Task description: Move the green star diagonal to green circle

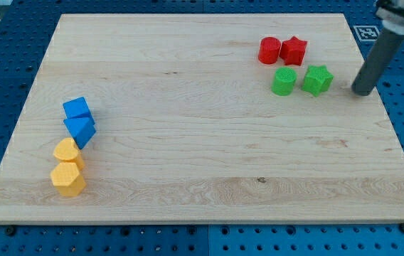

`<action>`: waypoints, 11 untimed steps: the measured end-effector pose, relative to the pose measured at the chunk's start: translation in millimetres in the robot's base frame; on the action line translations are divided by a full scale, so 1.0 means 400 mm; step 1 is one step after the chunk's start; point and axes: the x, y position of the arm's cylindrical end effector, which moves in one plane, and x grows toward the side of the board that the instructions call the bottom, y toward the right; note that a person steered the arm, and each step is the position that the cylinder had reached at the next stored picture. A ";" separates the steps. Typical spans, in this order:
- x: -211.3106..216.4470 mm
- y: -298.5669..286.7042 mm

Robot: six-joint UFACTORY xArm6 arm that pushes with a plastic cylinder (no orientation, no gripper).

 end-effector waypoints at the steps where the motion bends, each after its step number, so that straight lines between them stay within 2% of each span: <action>1: -0.006 -0.182; 2: -0.014 -0.294; 4: -0.010 -0.028; 5: -0.094 0.018; 6: -0.130 -0.056; 9: 0.000 -0.577; 10: -0.003 -0.617; 11: -0.003 -0.597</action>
